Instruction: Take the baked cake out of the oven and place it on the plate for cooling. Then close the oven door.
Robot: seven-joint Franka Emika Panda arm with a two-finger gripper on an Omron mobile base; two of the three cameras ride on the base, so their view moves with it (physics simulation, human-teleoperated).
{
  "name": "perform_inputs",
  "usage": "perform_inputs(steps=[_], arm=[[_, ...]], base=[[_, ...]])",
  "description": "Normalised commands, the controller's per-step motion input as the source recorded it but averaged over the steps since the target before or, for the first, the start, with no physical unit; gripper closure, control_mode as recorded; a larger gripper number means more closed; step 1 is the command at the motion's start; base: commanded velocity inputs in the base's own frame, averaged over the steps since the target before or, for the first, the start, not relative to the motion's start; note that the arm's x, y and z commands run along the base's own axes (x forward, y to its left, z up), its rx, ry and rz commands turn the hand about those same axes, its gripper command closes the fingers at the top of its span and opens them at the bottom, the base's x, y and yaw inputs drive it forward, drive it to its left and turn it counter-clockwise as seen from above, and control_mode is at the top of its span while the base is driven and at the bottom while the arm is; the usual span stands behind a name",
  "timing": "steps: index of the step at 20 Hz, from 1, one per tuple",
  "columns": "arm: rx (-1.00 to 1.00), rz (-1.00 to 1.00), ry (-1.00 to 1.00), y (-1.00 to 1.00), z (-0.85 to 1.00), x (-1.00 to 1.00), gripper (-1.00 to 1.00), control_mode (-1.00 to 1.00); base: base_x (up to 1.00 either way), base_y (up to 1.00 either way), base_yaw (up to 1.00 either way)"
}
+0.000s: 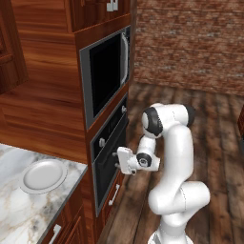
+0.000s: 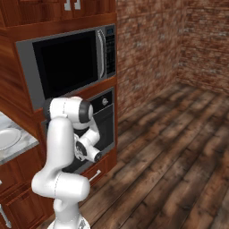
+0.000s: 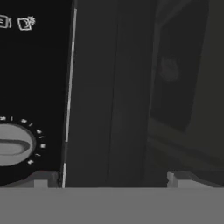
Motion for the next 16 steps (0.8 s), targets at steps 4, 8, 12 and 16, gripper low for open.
perform_inputs(steps=[4, 8, 12, 16], arm=[[0.08, 0.00, 0.00, 0.25, -0.09, 0.02, -1.00, -1.00], [0.08, 0.00, 0.00, 0.28, -0.02, 0.06, -1.00, -1.00], [0.05, 0.00, 0.00, 0.25, 0.00, 0.10, -1.00, -1.00], [0.02, 0.00, 0.00, 0.24, 0.00, 0.14, -1.00, -1.00]], base=[[0.00, 0.00, 0.00], [0.00, 0.00, 0.00], [0.00, 0.00, 0.00], [0.00, 0.00, 0.00]])
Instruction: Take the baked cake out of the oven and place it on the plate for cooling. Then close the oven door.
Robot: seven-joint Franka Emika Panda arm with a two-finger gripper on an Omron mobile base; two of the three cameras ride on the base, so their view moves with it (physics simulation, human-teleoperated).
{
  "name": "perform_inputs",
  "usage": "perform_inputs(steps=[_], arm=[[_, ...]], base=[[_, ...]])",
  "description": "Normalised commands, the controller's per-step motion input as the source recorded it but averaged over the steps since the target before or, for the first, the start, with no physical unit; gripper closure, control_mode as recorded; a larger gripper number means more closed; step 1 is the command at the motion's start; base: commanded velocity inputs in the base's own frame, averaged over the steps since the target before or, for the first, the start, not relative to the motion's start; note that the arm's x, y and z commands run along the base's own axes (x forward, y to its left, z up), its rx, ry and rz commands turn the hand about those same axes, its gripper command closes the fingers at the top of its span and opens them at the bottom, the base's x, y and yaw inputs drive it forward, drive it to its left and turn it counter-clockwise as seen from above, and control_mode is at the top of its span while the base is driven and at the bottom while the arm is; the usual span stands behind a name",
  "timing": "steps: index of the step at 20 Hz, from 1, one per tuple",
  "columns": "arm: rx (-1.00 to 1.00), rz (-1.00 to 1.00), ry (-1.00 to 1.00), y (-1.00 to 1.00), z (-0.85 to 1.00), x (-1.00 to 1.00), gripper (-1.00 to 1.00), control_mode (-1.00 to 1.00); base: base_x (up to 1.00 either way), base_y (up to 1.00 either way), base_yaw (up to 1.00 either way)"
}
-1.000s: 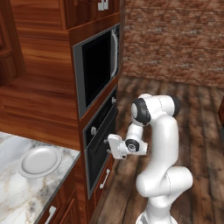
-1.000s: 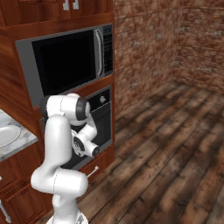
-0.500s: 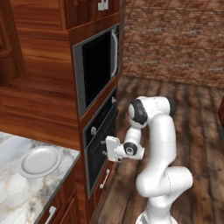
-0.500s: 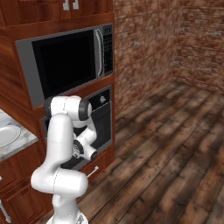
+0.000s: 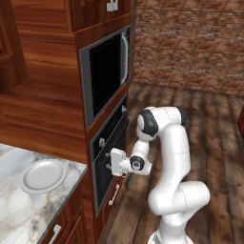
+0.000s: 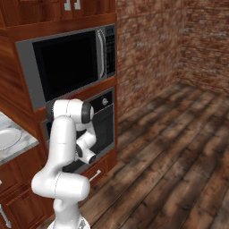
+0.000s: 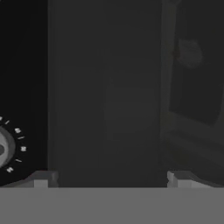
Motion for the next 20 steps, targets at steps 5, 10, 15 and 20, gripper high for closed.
perform_inputs(steps=[5, 10, 15, 20], arm=[[0.00, 0.00, 0.00, 0.21, -0.02, 0.19, -1.00, -1.00], [0.00, 0.00, 0.00, 0.18, -0.06, 0.23, -1.00, -1.00], [0.00, 0.00, 0.00, 0.28, -0.15, 0.23, 1.00, -1.00], [0.00, 0.00, 0.00, 0.31, -0.17, 0.22, 1.00, -1.00]], base=[[0.00, 0.00, 0.00], [0.00, 0.00, 0.00], [0.00, 0.00, 0.00], [0.00, 0.00, 0.00]])
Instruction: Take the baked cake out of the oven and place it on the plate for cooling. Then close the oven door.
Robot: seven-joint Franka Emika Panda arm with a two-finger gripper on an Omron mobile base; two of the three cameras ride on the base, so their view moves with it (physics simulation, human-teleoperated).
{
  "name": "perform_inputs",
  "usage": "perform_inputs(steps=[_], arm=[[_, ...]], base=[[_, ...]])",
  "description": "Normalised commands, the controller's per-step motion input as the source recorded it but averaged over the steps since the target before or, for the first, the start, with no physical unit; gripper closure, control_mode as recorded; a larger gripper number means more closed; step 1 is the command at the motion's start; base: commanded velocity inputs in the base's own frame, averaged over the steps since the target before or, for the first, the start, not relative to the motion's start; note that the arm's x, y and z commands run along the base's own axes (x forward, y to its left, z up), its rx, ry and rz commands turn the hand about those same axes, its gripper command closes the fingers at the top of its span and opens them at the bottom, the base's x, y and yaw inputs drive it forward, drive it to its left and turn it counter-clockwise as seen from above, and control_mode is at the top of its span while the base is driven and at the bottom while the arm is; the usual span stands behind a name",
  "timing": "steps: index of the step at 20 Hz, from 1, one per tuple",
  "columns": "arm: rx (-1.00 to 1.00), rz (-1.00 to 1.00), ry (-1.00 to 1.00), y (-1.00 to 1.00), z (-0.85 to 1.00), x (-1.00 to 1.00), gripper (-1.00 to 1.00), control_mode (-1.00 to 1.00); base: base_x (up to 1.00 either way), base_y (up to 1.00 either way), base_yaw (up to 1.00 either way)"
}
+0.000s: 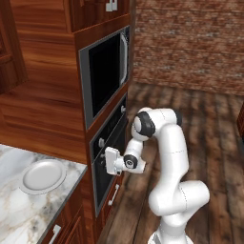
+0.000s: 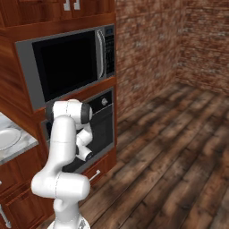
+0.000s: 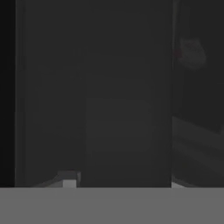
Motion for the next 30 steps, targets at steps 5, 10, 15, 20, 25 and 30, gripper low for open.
perform_inputs(steps=[5, 10, 15, 20, 25, 30], arm=[[-0.06, -0.05, 0.01, 0.02, -0.15, 0.12, 1.00, -1.00], [-0.10, -0.09, 0.06, -0.13, -0.19, 0.10, 1.00, -1.00], [-0.12, -0.12, 0.12, -0.65, -0.18, 0.05, 1.00, -1.00], [-0.09, -0.14, 0.24, -0.91, -0.16, 0.06, 1.00, -1.00], [-0.06, -0.12, 0.23, -0.97, -0.17, 0.03, 1.00, -1.00], [-0.03, -0.10, 0.21, -1.00, -0.22, 0.00, 1.00, -1.00]], base=[[0.00, 0.00, 0.00], [0.00, 0.00, 0.00], [0.00, 0.00, 0.00], [0.00, 0.00, 0.00], [0.00, 0.00, 0.00], [0.00, 0.00, 0.00]])
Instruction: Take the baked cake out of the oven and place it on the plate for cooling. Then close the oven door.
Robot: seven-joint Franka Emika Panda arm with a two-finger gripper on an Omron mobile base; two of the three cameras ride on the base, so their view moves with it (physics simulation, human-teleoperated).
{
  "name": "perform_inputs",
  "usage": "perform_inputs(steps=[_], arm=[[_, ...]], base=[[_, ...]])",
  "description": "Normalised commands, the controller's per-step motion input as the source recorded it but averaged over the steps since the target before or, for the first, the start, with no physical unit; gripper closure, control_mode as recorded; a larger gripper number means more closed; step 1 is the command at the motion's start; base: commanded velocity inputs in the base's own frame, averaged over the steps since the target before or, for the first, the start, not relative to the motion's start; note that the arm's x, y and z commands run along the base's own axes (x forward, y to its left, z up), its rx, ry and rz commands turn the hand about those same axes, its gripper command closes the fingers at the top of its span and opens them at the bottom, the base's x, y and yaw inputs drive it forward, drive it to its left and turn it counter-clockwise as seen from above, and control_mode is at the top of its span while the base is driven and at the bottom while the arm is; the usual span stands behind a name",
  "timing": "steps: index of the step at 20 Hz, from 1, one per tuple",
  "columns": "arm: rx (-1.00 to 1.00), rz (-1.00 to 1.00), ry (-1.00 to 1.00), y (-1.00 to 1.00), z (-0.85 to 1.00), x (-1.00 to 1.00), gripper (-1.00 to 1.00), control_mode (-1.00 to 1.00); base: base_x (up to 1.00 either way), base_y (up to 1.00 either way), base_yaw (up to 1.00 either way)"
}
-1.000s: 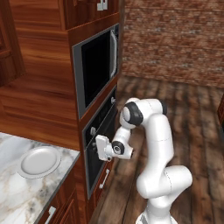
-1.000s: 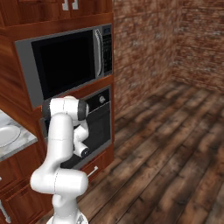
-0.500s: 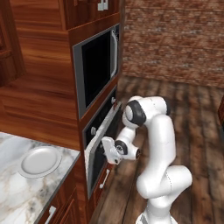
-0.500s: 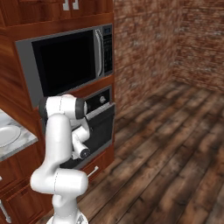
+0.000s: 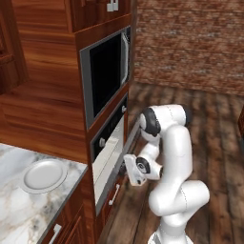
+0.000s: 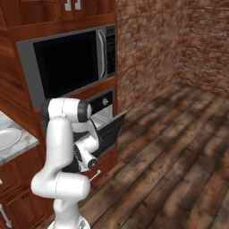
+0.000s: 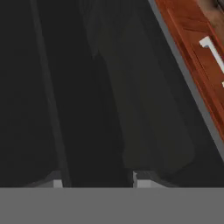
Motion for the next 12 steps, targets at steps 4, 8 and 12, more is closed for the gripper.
perform_inputs(steps=[4, 8, 12], arm=[[-0.01, -0.07, 0.19, -1.00, -0.30, 0.00, 1.00, -1.00], [-0.02, -0.07, 0.20, -1.00, -0.33, 0.00, 1.00, -1.00], [-0.02, -0.08, 0.20, -0.80, -0.23, 0.00, -1.00, -1.00]], base=[[0.00, 0.00, 0.00], [0.00, 0.00, 0.00], [0.00, 0.00, 0.00]])
